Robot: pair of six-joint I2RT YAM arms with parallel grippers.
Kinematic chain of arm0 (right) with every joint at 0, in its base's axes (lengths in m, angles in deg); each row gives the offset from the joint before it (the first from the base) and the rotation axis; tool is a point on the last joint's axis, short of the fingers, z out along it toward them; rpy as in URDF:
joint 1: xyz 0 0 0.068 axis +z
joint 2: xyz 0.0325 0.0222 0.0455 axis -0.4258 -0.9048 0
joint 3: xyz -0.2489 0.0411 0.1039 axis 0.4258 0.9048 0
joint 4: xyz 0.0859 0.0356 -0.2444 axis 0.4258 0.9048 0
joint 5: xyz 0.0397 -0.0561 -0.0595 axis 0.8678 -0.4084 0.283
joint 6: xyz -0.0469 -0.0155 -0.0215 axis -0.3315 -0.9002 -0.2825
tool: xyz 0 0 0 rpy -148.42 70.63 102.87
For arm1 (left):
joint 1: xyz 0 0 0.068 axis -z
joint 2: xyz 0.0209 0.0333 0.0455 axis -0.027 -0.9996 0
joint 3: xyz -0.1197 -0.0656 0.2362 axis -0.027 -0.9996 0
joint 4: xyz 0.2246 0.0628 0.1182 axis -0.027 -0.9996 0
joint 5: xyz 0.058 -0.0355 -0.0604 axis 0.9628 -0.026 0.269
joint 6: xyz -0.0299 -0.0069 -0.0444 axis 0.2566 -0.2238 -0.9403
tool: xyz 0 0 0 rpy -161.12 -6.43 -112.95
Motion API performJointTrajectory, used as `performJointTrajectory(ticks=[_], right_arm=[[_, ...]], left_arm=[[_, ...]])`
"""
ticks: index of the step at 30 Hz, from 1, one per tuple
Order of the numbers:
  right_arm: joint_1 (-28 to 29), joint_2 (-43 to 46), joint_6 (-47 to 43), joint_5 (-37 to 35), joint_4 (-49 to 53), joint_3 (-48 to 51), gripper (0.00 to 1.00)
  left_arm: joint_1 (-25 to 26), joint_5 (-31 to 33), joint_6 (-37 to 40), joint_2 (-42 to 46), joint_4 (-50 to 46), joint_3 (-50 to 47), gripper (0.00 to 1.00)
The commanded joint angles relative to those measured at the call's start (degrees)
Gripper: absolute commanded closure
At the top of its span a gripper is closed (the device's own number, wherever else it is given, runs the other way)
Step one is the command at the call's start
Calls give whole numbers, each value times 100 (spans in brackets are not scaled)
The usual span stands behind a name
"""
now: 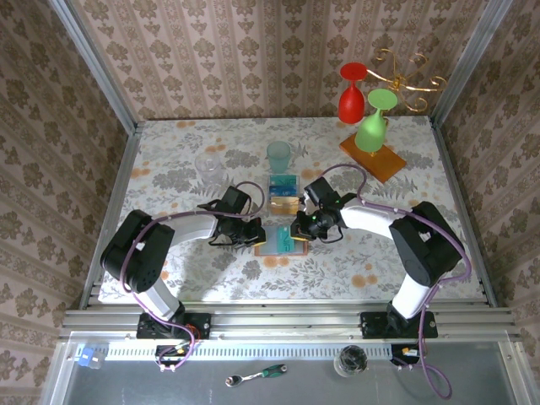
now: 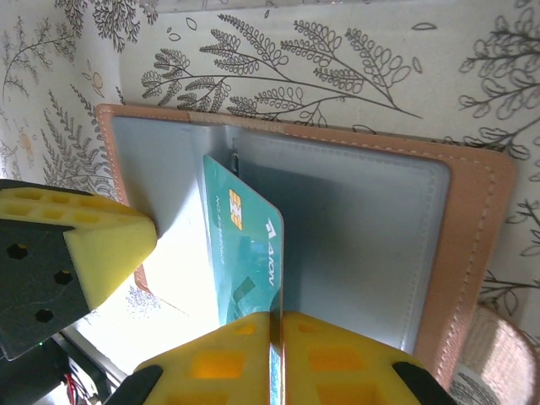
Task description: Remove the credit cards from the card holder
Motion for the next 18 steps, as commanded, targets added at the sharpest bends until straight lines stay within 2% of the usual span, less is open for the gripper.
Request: performJointTrajectory(ticks=[1,10,18], right_arm=[[13,189,-92,-302,369,-199,87],[169,130,-38,-455,431,-347,88],[344,-24,35,-449,464,-499,84]], left_arm=[[9,-16,-40,-58,-169,-45,100],[9,-25,-38,-53,-132,-73,100],[9,-47,-46,-58,-66,-123,100]])
